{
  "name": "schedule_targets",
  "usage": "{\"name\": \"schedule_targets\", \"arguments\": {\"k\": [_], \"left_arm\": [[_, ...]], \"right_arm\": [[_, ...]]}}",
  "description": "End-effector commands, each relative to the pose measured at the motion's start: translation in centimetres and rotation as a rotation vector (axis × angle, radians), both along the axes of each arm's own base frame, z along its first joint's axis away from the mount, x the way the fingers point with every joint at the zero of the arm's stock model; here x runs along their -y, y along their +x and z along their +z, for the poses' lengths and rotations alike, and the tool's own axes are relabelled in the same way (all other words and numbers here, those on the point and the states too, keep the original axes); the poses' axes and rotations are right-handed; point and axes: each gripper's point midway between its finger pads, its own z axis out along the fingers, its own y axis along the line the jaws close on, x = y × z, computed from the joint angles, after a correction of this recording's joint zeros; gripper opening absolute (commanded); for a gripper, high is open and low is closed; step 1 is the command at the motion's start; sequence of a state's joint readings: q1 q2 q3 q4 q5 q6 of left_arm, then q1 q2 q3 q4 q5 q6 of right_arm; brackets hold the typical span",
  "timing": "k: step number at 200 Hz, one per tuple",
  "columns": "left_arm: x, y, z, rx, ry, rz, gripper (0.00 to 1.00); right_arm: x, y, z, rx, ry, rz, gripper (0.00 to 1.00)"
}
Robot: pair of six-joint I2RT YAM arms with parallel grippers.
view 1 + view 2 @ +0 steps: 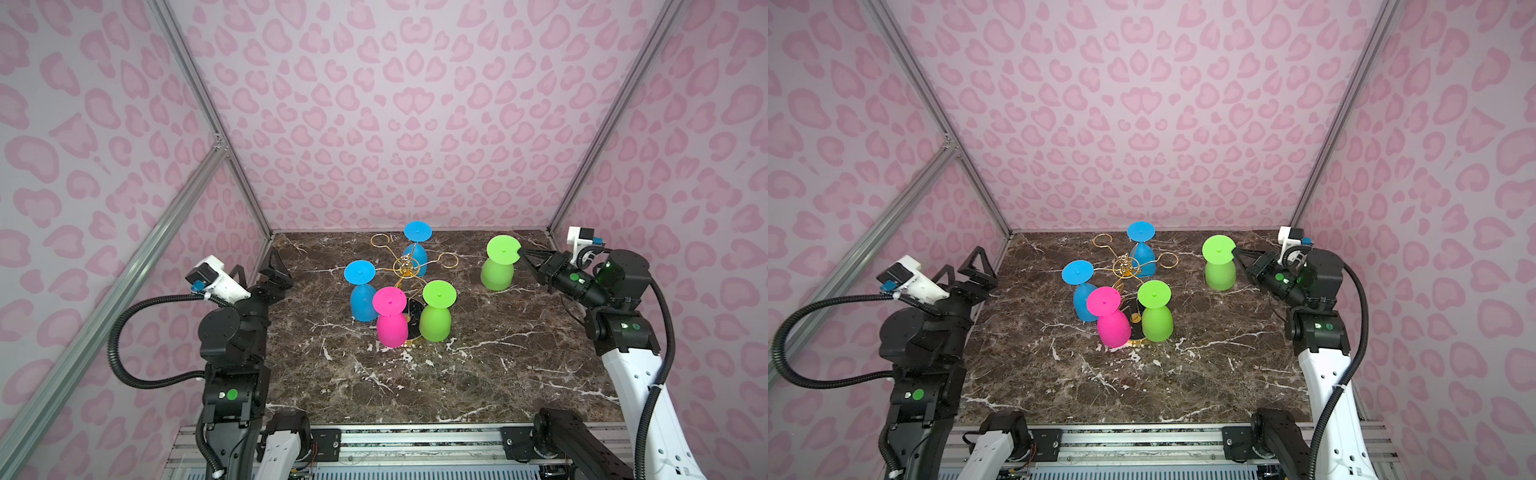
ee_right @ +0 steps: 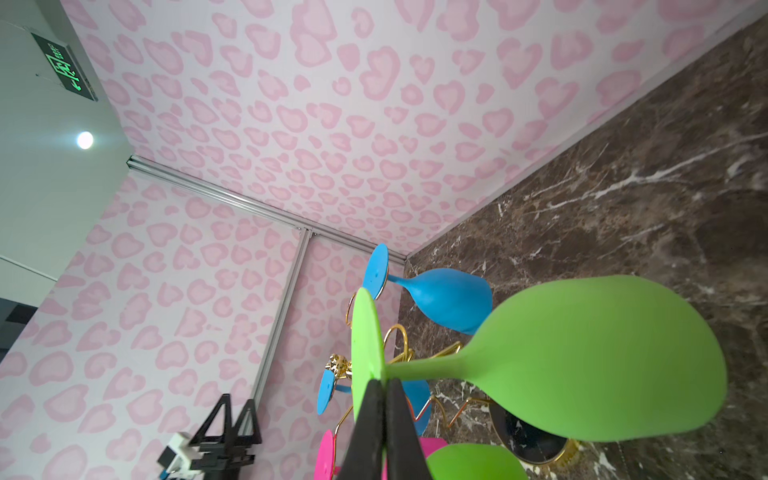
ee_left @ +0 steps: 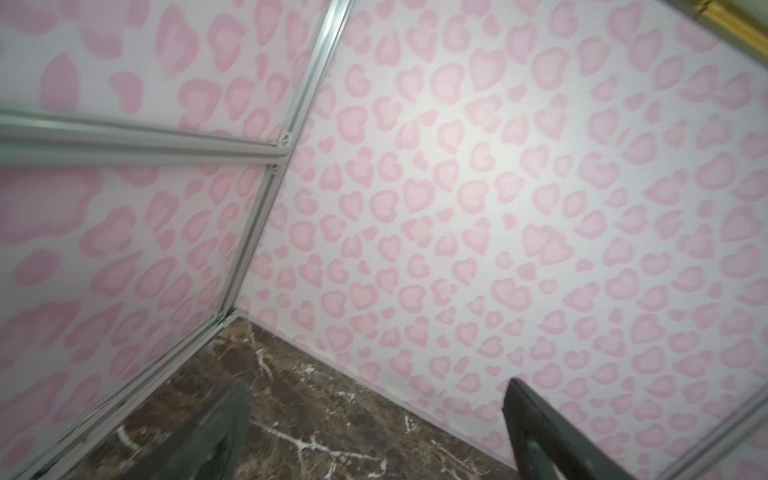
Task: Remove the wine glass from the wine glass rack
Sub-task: 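Lift the green glass up while the left gripper rises toward it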
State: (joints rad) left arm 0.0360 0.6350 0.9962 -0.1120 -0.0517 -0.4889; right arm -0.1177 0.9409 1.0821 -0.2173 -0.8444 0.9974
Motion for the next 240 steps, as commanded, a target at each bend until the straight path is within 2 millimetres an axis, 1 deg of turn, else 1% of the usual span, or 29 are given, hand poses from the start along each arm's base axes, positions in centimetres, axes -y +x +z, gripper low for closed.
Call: {"name": "schedule_targets", "arguments": {"k": [1,26,38,45,49,51,54,67,71,72,74,84,102,123,141,152,174,193,217,240], "left_arm": [[4.8,0.5,1.6,-0.048,0.045,-0.277,0.93],[9.2,1.4,4.4,-0.023,0.041,-0.562,0.88],[11.1,1.8,5.4,-0.020,0.034,-0.690,0.84],[12.1,2.1,5.7,-0.031,0.024,-0.758,0.82],[12.5,2.5,5.4,-0.046,0.014,-0.791,0.81],[12.8,2.3,6.2,-0.031,0.020,-0.807,0.81],[13.2,2.1,6.6,-0.026,0.022,-0.831,0.80],[15.1,2.5,7.1,-0.035,0.023,-0.921,0.79],[15.7,2.6,7.2,-0.037,0.026,-0.947,0.79],[15.9,2.6,7.2,-0.037,0.028,-0.955,0.79],[16.3,2.6,7.2,-0.037,0.031,-0.968,0.79],[18.2,2.5,7.6,-0.034,0.046,-1.038,0.77],[21.4,2.8,7.8,-0.048,0.051,-1.167,0.76],[24.2,4.2,7.3,-0.083,0.042,-1.261,0.71],[25.6,5.6,6.9,-0.097,0.042,-1.276,0.68],[26.4,6.0,6.8,-0.096,0.044,-1.290,0.66],[28.0,5.8,7.3,-0.081,0.047,-1.359,0.65],[29.0,5.5,7.6,-0.071,0.053,-1.402,0.63],[29.8,5.1,7.9,-0.060,0.061,-1.443,0.63],[30.1,5.2,7.6,-0.065,0.065,-1.458,0.63]], "right_arm": [[0.5,0.8,1.4,0.089,-0.100,-0.014,0.00],[-0.1,2.2,5.1,0.219,-0.138,0.004,0.00],[-1.0,2.5,6.7,0.278,-0.186,0.023,0.00],[-1.8,2.5,7.6,0.310,-0.220,0.041,0.00],[-2.2,2.6,7.8,0.316,-0.237,0.053,0.00],[-2.5,2.6,8.2,0.327,-0.246,0.057,0.00],[-2.8,2.6,8.5,0.337,-0.257,0.064,0.00],[-4.2,2.7,9.9,0.383,-0.293,0.097,0.00],[-4.7,2.9,9.8,0.385,-0.297,0.108,0.00],[-4.8,2.7,10.4,0.401,-0.298,0.110,0.00],[-5.0,2.6,11.0,0.417,-0.299,0.112,0.00],[-6.2,2.5,12.0,0.454,-0.302,0.142,0.00],[-8.5,2.3,13.2,0.501,-0.317,0.197,0.00],[-10.5,2.2,14.1,0.540,-0.342,0.239,0.00],[-11.9,2.3,14.4,0.557,-0.335,0.280,0.00],[-12.8,2.4,14.4,0.564,-0.334,0.306,0.00],[-14.2,2.4,14.5,0.578,-0.332,0.350,0.00],[-15.3,2.4,14.5,0.588,-0.330,0.381,0.00],[-16.6,2.3,14.3,0.595,-0.329,0.413,0.00],[-17.6,2.4,14.1,0.595,-0.322,0.435,0.00]]}}
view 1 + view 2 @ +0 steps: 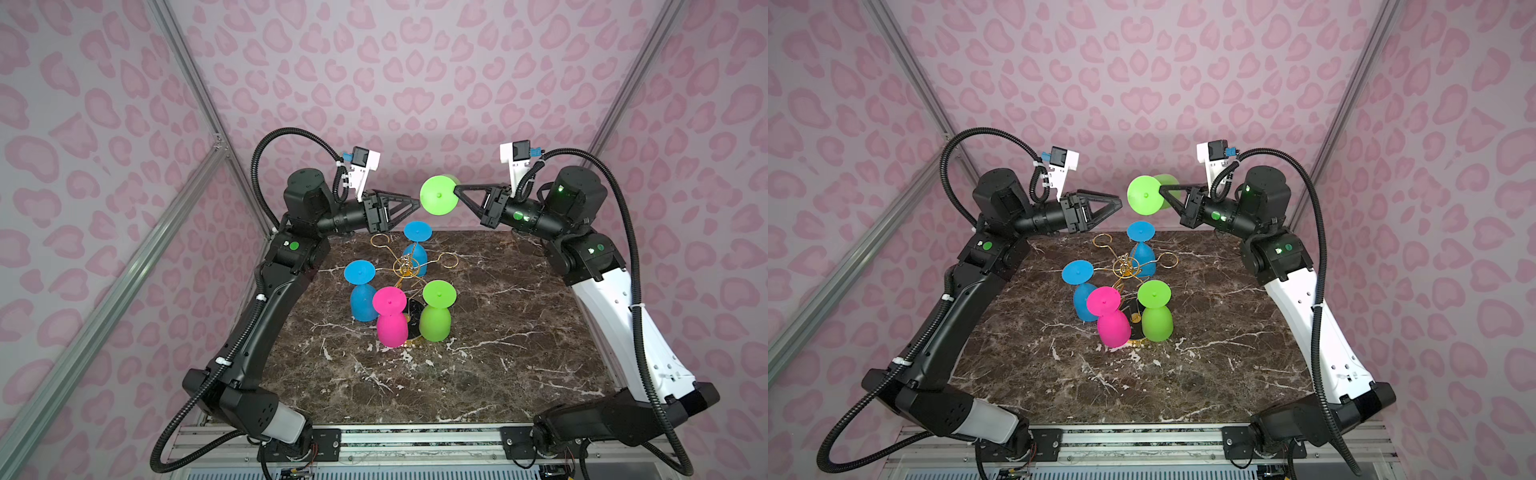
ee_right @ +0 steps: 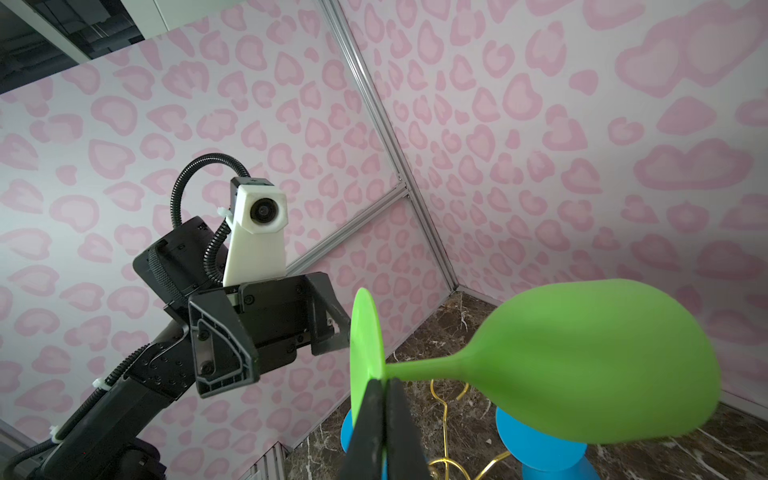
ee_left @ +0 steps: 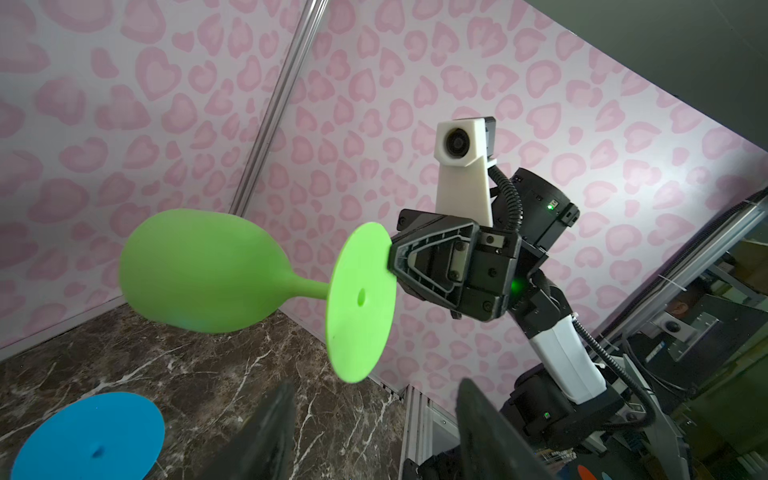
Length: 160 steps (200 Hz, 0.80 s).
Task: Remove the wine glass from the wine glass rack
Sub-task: 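Lift the green glass up while the left gripper rises toward it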
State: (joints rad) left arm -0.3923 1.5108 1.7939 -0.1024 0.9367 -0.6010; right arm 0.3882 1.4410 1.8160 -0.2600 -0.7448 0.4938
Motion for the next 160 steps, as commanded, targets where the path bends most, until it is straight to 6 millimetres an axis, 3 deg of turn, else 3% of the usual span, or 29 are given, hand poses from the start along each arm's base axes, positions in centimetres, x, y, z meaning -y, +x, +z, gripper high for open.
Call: {"name": "schedule_targets", "arguments": {"k": [1,68,160], "left_arm": [[0.3,-0.5,0.9,0.044,-0.014,-0.038,0.63],[0.6,0.2,0.0,0.030,-0.001,-0.029,0.61],[0.7,-0.9,1.8,0.052,-0.046,-0.083,0.38]], "right_arm": [[-1.0,-0.1,0.2,0.026,-0.001,0.031,0.00],[-2.5,-0.7,0.8,0.029,0.027,0.071,0.00],[-3.6,0.2,1.0,0.055,0.069,0.112,0.00]]}}
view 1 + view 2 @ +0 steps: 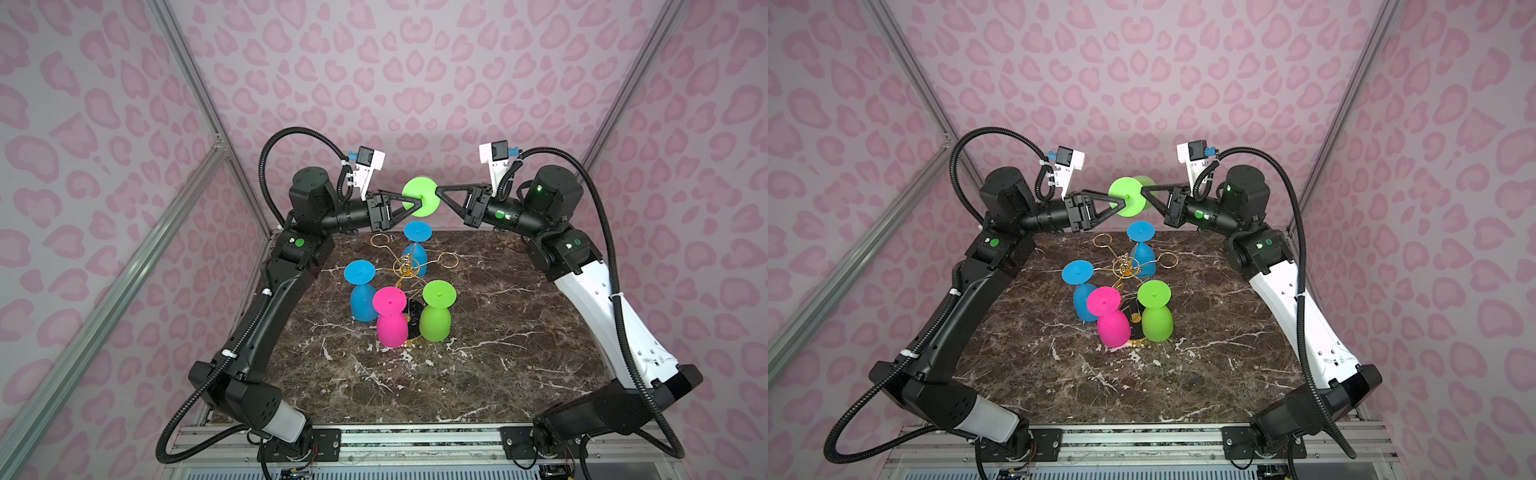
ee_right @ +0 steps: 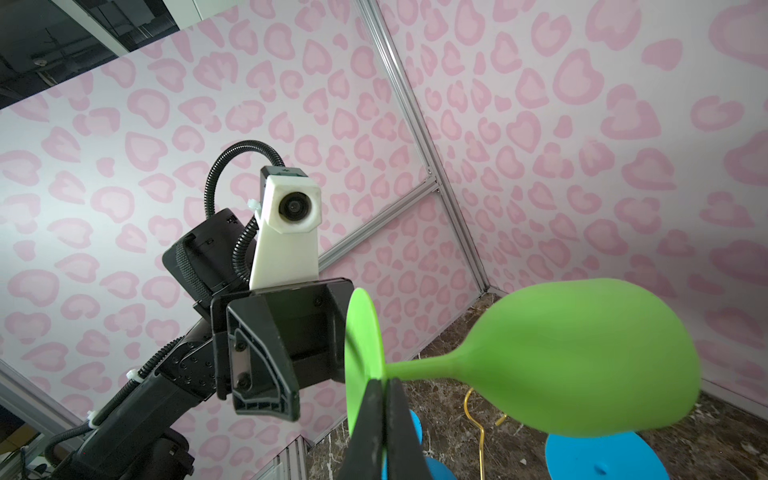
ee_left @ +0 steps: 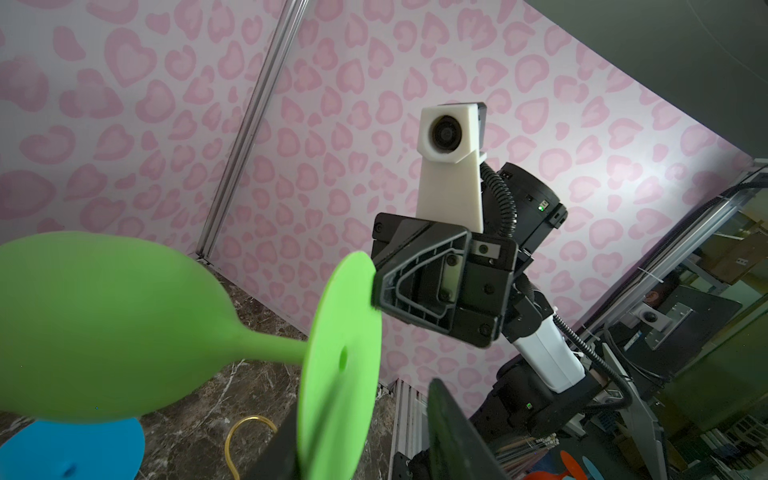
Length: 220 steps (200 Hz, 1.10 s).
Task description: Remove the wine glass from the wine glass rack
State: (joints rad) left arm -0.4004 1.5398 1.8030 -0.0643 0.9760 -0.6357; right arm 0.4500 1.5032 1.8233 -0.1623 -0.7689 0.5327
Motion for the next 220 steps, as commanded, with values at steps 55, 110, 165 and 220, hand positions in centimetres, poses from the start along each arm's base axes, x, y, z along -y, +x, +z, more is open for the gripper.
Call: {"name": "schedule_targets", "arguments": {"k": [55,110,165,220], "left_arm": [[0.1,-0.9,3.1,0.071,-0.065,-0.054,0.15],[-0.1,-1.0,4.9,0.070,-0.094,-0.068,0.04],[-1.1,1.9,6.4,-0.084,-0.170,-0.009,0.04],[-1.1,4.1,6.2,-0.255,-0.238,-0.006,0.04]], "right_arm": [[-0.7,0.2,1.2,0.056,0.047,0.027,0.00],[0.4,0.1,1.0,0.082,0.023,-0.031,0.18],[5.6,-1.3,-0.8,0.270,-0.072,-0.283,0.68],[6.9,1.4,-4.4,0.491,-0.210,-0.481,0.98]]}}
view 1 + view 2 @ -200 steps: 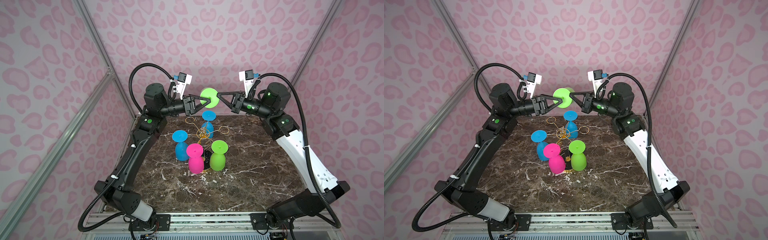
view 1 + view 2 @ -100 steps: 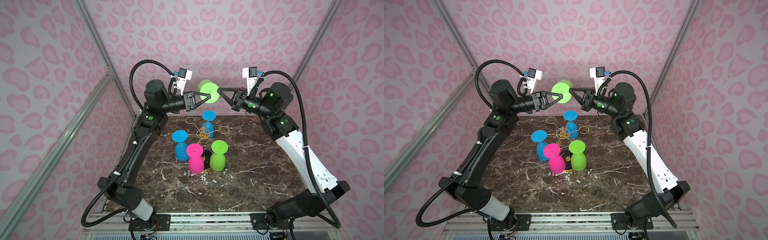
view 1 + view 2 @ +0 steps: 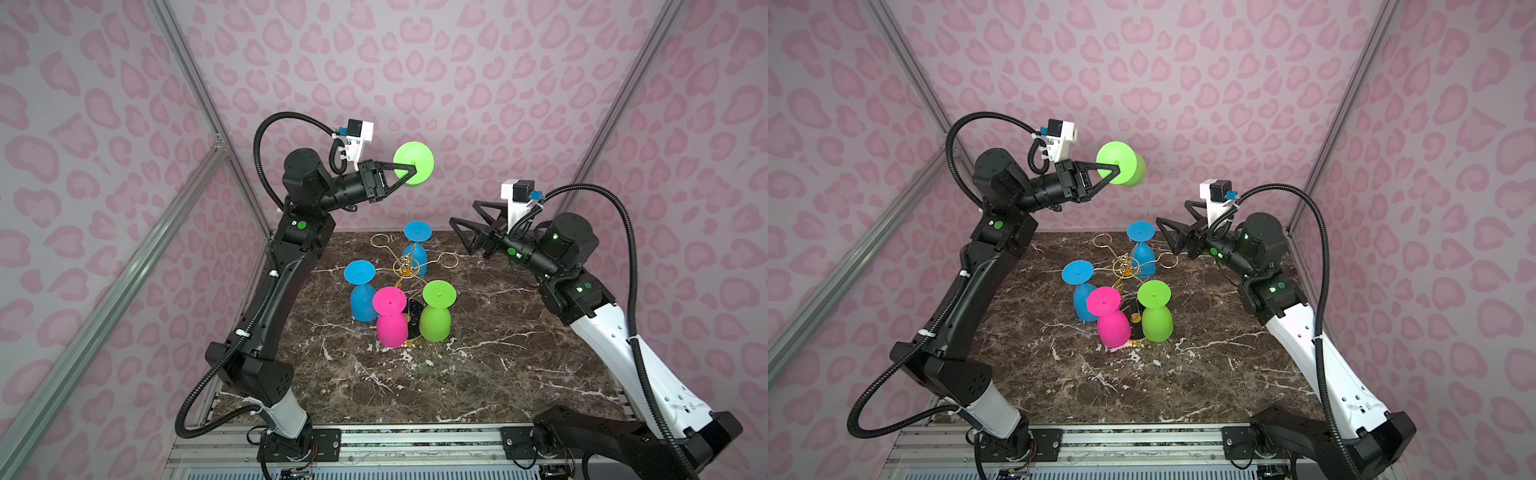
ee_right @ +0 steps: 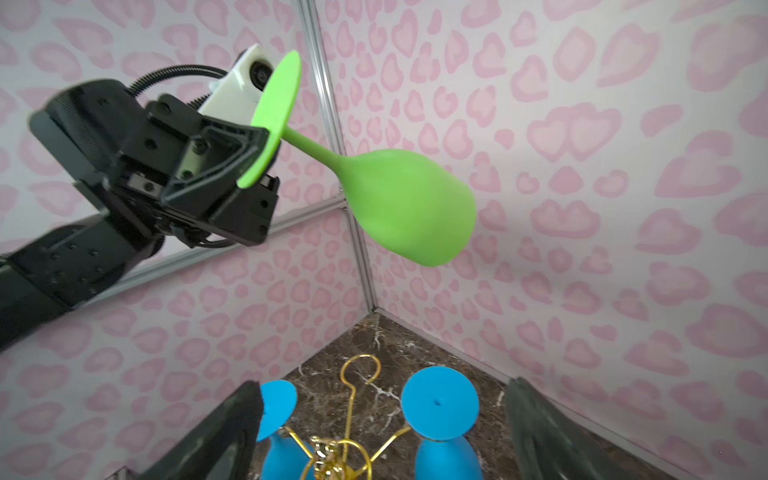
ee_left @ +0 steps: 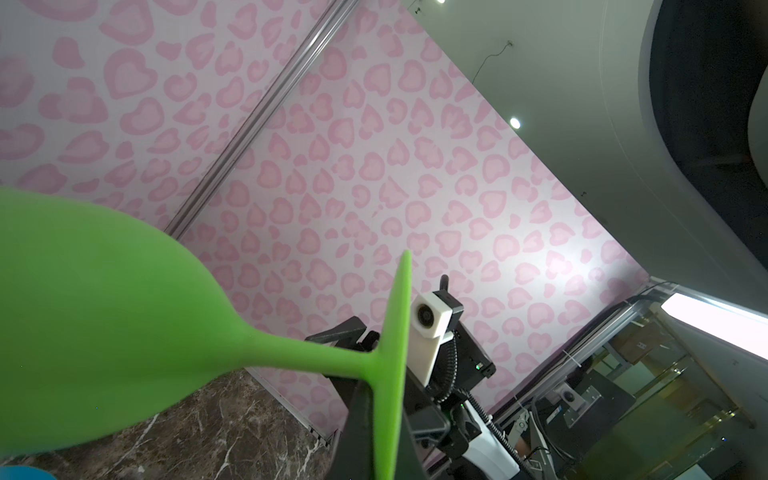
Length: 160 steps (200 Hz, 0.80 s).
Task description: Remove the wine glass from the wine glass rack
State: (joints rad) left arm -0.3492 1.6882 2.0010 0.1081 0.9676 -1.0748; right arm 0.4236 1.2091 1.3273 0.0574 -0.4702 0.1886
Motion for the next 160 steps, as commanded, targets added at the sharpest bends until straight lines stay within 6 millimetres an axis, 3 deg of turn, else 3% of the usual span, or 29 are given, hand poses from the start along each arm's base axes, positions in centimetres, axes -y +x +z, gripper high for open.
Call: {"name": "schedule_targets", "arguments": {"k": [1,59,149,158,160], "left_arm": [[-0.3,0.2,1.7,-0.030,-0.069,-0.006,0.04],[-0.3,0.8,2.1,-0.110,-0.124,-0.023,0.04],[-0.3,0.9,2.1,-0.158,-0.141,-0.037,0.04],[-0.3,0.8,2.2,-0.156,-0.144,-0.040,0.04],[-0.3,0.7,2.3,-0.155,-0.145,-0.043,0.04]], "right_arm": [[0.9,1.5,1.2,0.210,-0.065,-0.128,0.98],[-1.8,3.3,2.0,0.406,-0.100,-0.137,0.99],[-6.3,6.9,2.6,0.450,-0.088,-0.068,0.99],[-6.8,7.4,2.0,0.438,-0.094,-0.061,0.99],[-6.7,7.3,3.0,0.455,-0.083,-0.064,0.99]]}}
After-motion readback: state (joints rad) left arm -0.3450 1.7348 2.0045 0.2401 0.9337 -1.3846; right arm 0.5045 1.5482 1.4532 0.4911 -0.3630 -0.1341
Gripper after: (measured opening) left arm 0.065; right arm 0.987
